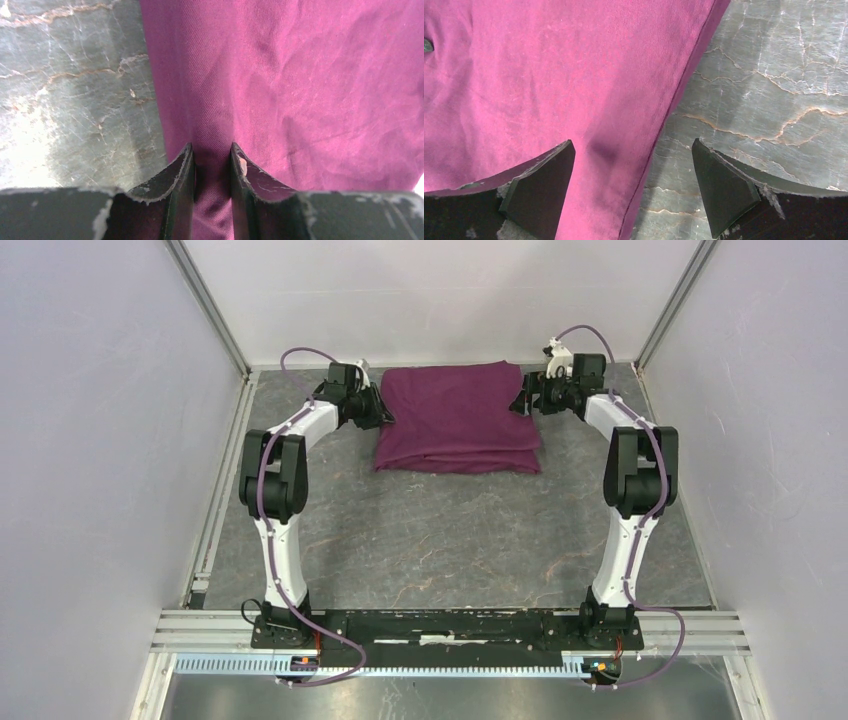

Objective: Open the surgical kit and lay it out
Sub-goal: Open the surgical kit at the center of the board.

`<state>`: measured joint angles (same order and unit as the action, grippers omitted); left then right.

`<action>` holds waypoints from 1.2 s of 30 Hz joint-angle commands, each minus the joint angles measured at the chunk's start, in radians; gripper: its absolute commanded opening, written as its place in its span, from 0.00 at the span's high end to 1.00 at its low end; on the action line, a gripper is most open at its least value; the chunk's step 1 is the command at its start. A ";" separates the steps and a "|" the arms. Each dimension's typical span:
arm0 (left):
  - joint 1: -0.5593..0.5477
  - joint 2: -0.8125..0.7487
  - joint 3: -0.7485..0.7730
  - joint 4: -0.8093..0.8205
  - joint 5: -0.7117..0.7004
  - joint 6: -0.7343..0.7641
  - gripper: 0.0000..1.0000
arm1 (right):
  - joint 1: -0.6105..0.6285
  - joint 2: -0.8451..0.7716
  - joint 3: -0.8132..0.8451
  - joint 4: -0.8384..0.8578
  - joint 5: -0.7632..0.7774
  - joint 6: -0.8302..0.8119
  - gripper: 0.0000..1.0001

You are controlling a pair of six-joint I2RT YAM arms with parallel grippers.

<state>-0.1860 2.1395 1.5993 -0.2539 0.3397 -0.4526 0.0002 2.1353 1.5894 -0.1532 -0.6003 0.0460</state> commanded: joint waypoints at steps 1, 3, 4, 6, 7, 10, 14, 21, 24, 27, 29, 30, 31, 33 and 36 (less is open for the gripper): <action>-0.039 -0.030 -0.073 -0.078 0.062 -0.016 0.73 | 0.006 -0.084 0.043 -0.011 -0.052 -0.037 0.05; -0.040 -0.037 -0.089 -0.074 0.065 -0.017 0.73 | -0.024 -0.098 0.039 -0.019 -0.052 -0.050 0.05; -0.040 -0.037 -0.088 -0.073 0.065 -0.018 0.73 | -0.026 -0.106 0.033 -0.021 -0.050 -0.069 0.05; -0.038 -0.032 -0.076 -0.074 0.060 -0.015 0.73 | -0.028 -0.120 0.016 -0.022 -0.049 -0.079 0.05; -0.038 -0.028 -0.065 -0.077 0.056 -0.013 0.72 | -0.030 -0.126 0.009 -0.022 -0.049 -0.083 0.05; -0.035 -0.006 -0.003 -0.100 0.036 0.006 0.71 | -0.034 -0.152 -0.021 -0.029 -0.048 -0.102 0.05; -0.027 0.015 0.080 -0.150 -0.001 0.051 0.60 | -0.045 -0.215 -0.087 -0.033 -0.034 -0.140 0.05; -0.032 -0.082 0.110 -0.134 -0.067 0.165 0.30 | -0.056 -0.437 -0.304 -0.029 0.042 -0.256 0.05; -0.080 -0.135 0.108 -0.134 -0.103 0.273 0.21 | -0.075 -0.569 -0.432 -0.009 0.073 -0.268 0.05; -0.163 -0.179 0.086 -0.116 -0.128 0.368 0.08 | -0.113 -0.692 -0.545 -0.006 0.096 -0.283 0.05; -0.224 -0.189 0.091 -0.117 -0.129 0.434 0.03 | -0.142 -0.764 -0.602 -0.020 0.108 -0.299 0.05; -0.257 -0.189 0.098 -0.119 -0.131 0.450 0.01 | -0.155 -0.804 -0.630 -0.029 0.115 -0.310 0.05; -0.286 -0.188 0.105 -0.120 -0.130 0.494 0.00 | -0.170 -0.841 -0.658 -0.033 0.123 -0.318 0.05; -0.356 -0.178 0.126 -0.119 -0.134 0.544 0.00 | -0.197 -0.902 -0.707 -0.042 0.139 -0.330 0.05; -0.434 -0.138 0.169 -0.118 -0.140 0.607 0.00 | -0.235 -0.972 -0.758 -0.057 0.141 -0.336 0.05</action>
<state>-0.5396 1.9900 1.7016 -0.3889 0.2115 -0.0154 -0.2016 1.2434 0.8856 -0.2050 -0.4862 -0.2531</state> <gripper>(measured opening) 0.994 0.953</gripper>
